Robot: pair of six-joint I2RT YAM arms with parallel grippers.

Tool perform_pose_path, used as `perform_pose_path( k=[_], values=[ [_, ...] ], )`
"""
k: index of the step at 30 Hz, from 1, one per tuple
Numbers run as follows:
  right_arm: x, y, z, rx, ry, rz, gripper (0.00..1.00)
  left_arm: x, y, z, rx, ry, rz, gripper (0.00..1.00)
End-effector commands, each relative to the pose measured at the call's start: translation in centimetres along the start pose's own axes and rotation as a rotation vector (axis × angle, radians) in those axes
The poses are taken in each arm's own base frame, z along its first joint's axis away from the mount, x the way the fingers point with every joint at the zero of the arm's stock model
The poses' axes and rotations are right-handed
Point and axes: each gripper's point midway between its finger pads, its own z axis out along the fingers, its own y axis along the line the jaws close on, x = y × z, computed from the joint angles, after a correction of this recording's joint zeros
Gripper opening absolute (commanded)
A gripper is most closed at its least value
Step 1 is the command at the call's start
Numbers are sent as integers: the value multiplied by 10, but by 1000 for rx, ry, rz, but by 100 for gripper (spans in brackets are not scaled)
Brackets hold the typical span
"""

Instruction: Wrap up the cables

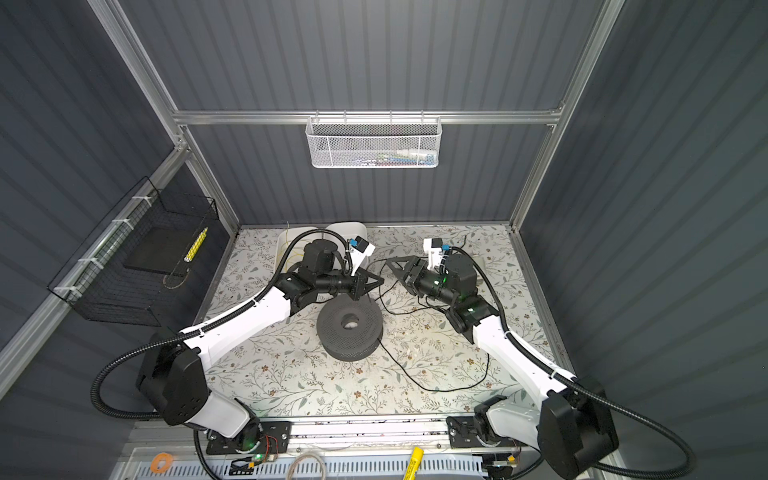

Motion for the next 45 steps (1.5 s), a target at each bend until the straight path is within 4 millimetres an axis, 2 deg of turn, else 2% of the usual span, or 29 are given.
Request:
perform_pose_path(
  k=[1, 3, 6, 9, 18, 24, 26, 29, 31, 32, 33, 36, 39, 45],
  values=[
    [-9, 18, -3, -45, -48, -27, 60, 2, 4, 0, -31, -5, 36, 0],
    [-12, 19, -5, -28, -57, -42, 61, 3, 1, 1, -15, -1, 39, 0],
    [-9, 20, 3, -49, -24, -18, 61, 3, -3, 0, 8, -13, 43, 0],
    [-6, 12, 15, -31, -26, 16, 51, 7, -2, 3, 10, 4, 37, 0],
    [-10, 19, 36, -53, -92, 32, 43, 10, -12, 0, 59, 0, 41, 0],
    [-6, 15, 42, -52, -75, 37, 26, 18, -15, 0, 82, 29, 41, 0],
    [-6, 12, 43, -48, -71, 37, 17, 18, -15, -1, 83, 33, 46, 0],
    [-7, 14, 41, -47, -80, 19, 12, 20, -18, -1, 95, 47, 51, 0],
    [-7, 16, 39, -50, -77, 7, 3, 22, -17, -1, 92, 54, 51, 0],
    [-7, 16, 39, -49, -78, 4, 0, 23, -17, -2, 91, 54, 53, 4],
    [-7, 15, 38, -47, -80, 5, 0, 23, -18, -4, 91, 51, 56, 16],
    [-12, 16, 32, -58, -100, 13, 0, 23, -24, -13, 100, 17, 83, 42],
    [-18, 18, 24, -76, -126, 22, 0, 22, -27, -30, 71, -91, 118, 51],
    [-23, 27, 19, -129, -156, 65, 0, 31, -23, -54, 38, -356, 140, 53]
  ],
)
